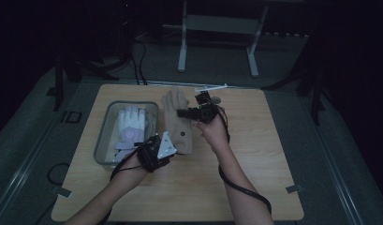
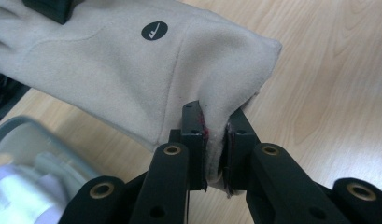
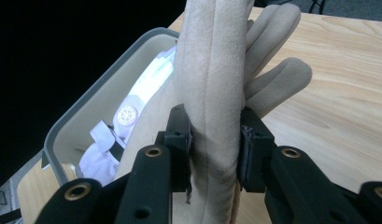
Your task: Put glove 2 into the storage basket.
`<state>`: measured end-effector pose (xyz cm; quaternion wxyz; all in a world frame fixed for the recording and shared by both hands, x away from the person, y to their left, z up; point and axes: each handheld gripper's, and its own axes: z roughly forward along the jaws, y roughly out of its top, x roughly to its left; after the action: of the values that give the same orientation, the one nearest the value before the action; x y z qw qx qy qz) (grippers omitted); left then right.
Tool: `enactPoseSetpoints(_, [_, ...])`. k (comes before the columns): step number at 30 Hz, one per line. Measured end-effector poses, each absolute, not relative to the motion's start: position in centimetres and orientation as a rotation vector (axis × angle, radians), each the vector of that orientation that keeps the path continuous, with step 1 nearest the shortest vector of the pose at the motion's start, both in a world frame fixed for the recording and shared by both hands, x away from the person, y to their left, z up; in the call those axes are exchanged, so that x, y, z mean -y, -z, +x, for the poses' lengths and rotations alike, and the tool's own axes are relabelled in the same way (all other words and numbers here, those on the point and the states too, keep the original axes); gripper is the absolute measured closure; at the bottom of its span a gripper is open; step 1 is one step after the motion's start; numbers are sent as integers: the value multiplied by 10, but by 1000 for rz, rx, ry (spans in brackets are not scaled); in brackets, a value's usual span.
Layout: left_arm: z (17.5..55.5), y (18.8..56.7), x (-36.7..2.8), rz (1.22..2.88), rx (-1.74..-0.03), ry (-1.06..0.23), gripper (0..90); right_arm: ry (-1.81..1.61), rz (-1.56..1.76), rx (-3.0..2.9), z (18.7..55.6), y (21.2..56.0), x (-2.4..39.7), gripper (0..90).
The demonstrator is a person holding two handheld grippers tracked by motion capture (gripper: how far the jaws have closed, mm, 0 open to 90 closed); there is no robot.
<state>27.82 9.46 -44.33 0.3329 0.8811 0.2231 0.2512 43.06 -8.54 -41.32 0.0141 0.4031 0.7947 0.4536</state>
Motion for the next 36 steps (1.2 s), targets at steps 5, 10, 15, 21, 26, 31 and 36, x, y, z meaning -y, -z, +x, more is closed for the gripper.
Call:
enactPoseSetpoints(5, [276,440,-114,2297,-617,-669,821,-1422,1226,-2502,433,411,64,699])
enactPoseSetpoints(10, [273,439,-136,2288,-661,-664,820,-1407,1199,-2537,436,411,41,698])
enactPoseSetpoints(15, [270,438,-157,2286,-703,-673,820,-1403,1163,-2572,437,410,15,698])
enactPoseSetpoints(21, [264,438,-181,2281,-758,-681,820,-1397,1130,-2609,439,413,-17,698])
enactPoseSetpoints(26, [260,441,-196,2270,-803,-692,820,-1394,1101,-2652,441,417,-38,697])
enactPoseSetpoints(31, [264,449,-204,2273,-837,-660,819,-1377,1084,-2673,444,423,-54,697])
enactPoseSetpoints(36, [268,460,-206,2285,-860,-623,819,-1341,1114,-2703,450,440,-62,696])
